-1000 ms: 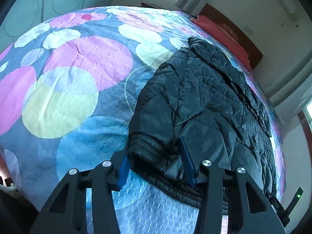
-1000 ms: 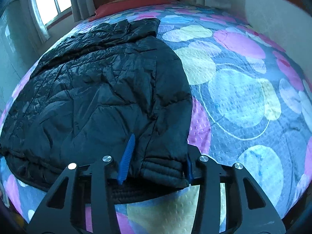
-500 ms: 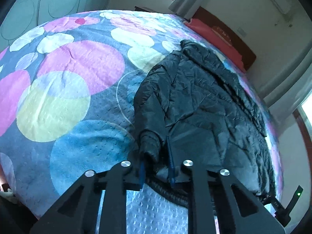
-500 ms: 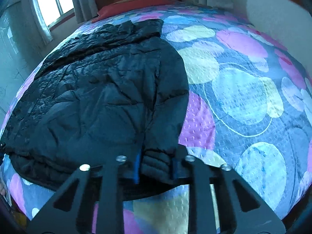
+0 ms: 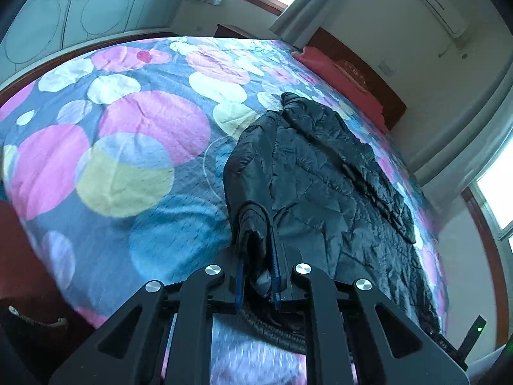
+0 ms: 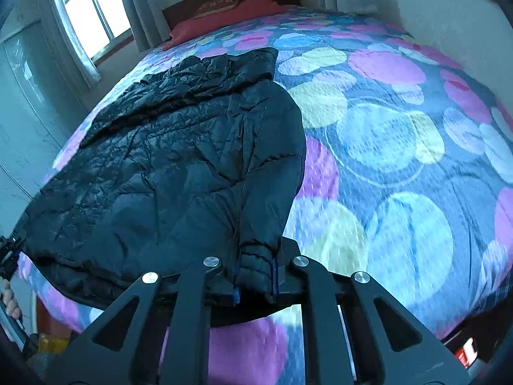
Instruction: Fold large clothes
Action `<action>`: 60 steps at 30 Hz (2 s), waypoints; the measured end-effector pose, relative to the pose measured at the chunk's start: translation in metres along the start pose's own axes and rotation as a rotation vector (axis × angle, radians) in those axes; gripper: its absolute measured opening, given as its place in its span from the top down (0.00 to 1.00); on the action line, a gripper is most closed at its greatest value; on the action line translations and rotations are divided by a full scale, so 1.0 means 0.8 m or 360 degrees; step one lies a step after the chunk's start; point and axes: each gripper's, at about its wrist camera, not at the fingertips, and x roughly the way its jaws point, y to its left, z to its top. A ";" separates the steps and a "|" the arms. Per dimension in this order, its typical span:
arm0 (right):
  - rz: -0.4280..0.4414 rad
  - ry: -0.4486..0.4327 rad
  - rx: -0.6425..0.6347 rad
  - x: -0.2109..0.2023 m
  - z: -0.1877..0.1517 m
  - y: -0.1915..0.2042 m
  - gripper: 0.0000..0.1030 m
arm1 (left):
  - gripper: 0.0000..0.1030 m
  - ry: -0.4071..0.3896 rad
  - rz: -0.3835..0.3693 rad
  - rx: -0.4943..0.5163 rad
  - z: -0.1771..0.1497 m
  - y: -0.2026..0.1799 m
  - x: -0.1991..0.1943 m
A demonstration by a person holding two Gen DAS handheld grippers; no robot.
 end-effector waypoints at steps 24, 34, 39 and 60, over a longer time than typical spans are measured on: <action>0.0420 -0.0203 0.0334 0.093 0.266 0.025 0.89 | 0.88 -0.0086 -0.0102 -0.0007 0.223 -0.103 0.145; 0.0262 0.0048 0.0397 0.241 0.295 0.007 0.89 | 0.88 0.0068 0.0153 0.0147 0.243 -0.122 0.300; 0.0261 0.0066 0.0390 0.259 0.291 0.003 0.87 | 0.87 0.0100 0.0168 0.0185 0.243 -0.127 0.328; 0.0447 -0.0119 0.0282 0.154 0.287 -0.013 0.33 | 0.35 -0.0008 -0.0171 0.0201 0.259 -0.102 0.228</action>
